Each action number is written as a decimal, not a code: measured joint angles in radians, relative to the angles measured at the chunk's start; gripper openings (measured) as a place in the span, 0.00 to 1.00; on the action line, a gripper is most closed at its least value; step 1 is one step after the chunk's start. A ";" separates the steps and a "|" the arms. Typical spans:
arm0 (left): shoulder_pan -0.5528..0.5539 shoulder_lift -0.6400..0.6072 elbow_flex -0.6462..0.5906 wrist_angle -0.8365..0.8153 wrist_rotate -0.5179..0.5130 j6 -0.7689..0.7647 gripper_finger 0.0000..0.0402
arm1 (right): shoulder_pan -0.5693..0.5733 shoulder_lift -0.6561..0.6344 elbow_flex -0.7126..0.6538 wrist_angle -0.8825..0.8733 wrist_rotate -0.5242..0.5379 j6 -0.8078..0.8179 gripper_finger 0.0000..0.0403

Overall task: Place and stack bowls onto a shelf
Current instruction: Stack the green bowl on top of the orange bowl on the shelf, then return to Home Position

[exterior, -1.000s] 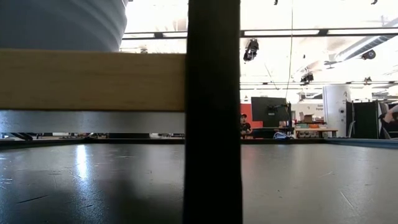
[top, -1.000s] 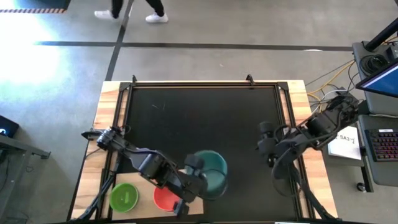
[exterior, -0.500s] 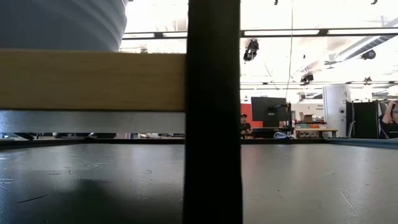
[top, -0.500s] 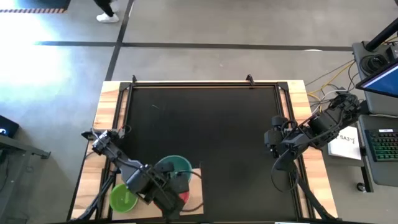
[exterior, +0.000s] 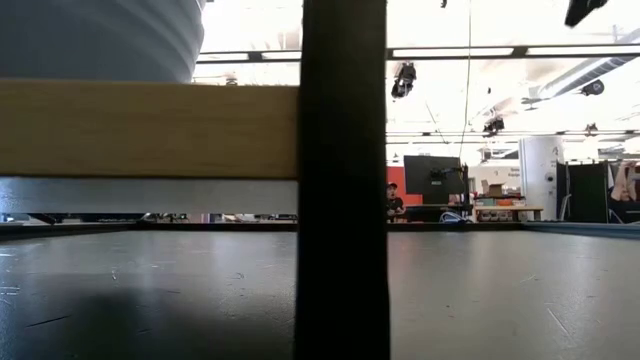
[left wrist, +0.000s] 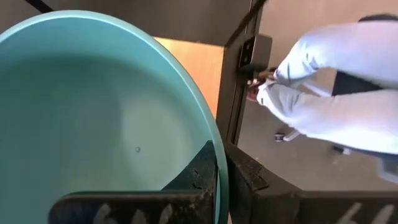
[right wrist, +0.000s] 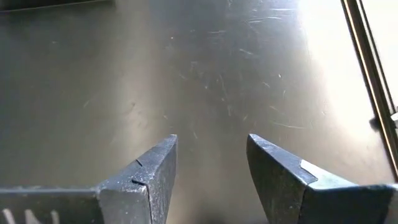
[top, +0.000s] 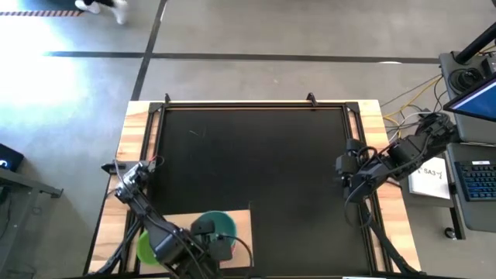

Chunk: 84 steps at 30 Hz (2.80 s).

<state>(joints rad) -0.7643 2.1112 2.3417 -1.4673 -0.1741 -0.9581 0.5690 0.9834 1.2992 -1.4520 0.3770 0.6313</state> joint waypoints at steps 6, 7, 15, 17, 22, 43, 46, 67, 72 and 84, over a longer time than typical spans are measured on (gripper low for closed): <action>-0.003 0.049 0.000 0.001 0.000 0.007 0.00 | 0.000 -0.123 -0.186 0.114 0.019 0.006 0.45; -0.003 0.055 -0.001 0.001 0.000 0.007 0.00 | 0.000 -0.144 -0.217 0.137 0.019 0.010 0.45; -0.005 0.092 -0.001 0.001 -0.010 0.007 0.00 | 0.000 -0.280 -0.441 0.283 0.018 0.024 0.45; -0.005 0.102 -0.001 0.001 -0.010 0.007 0.00 | 0.000 -0.305 -0.484 0.308 0.018 0.024 0.45; -0.006 0.123 -0.001 0.001 -0.010 0.007 0.02 | 0.000 -0.376 -0.579 0.389 0.017 0.018 0.45; -0.008 0.119 0.014 0.071 0.109 0.010 0.40 | 0.000 -0.605 -0.645 0.440 0.073 -0.002 0.45; -0.008 0.117 0.014 0.080 0.109 0.025 0.41 | 0.000 -0.628 -0.646 0.441 0.088 0.008 0.45; -0.011 0.072 0.014 0.046 -0.175 0.104 0.41 | 0.000 -0.628 -0.800 0.692 0.114 0.007 0.45; -0.012 0.056 0.014 -0.082 -0.270 0.103 0.41 | 0.000 -0.628 -0.841 0.741 0.124 0.017 0.45; -0.014 -0.044 0.014 -0.104 -0.582 0.123 0.41 | 0.000 -0.629 -1.034 1.153 0.154 -0.187 0.45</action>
<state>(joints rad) -0.7786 2.0670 2.3558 -1.5711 -0.7559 -0.8349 0.5687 0.3542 0.2654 -0.2985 0.5314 0.4438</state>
